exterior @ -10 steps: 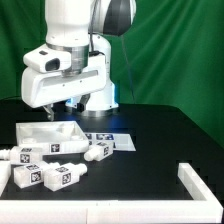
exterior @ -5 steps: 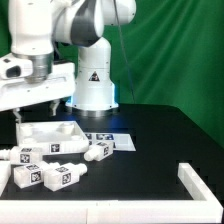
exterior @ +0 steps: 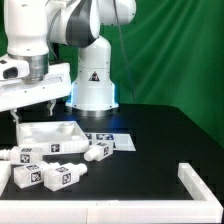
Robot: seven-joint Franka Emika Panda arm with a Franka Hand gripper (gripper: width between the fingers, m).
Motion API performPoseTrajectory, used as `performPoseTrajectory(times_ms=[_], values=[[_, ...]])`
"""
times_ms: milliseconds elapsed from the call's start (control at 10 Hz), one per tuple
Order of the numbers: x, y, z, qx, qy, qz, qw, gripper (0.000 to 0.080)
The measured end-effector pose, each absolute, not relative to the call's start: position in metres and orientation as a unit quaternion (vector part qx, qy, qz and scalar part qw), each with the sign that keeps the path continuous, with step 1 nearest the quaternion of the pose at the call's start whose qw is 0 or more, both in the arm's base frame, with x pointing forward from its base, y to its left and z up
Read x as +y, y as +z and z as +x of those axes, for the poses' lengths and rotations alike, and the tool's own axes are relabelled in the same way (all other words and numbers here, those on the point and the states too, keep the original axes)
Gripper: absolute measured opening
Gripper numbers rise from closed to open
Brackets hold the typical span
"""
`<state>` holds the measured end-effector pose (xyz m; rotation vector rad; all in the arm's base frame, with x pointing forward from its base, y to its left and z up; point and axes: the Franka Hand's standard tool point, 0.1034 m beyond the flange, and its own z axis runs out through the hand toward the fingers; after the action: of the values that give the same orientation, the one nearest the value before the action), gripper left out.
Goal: Assemble one leg
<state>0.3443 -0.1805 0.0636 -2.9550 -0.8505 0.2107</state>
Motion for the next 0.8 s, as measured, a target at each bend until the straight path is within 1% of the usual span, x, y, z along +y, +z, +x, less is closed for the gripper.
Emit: performPoseTrajectory(times_ms=[100,200,300,800], values=[[-0.190,0.061,0.344,-0.246,0.055,-0.968,0.013,0.0650],[-0.201,0.058,0.339,-0.226,0.046,-0.973,0.009,0.0650],[-0.212,0.056,0.335,-0.209,0.041,-0.977,0.011,0.0650],[-0.208,0.054,0.336,-0.214,0.044,-0.976,0.012,0.0650]])
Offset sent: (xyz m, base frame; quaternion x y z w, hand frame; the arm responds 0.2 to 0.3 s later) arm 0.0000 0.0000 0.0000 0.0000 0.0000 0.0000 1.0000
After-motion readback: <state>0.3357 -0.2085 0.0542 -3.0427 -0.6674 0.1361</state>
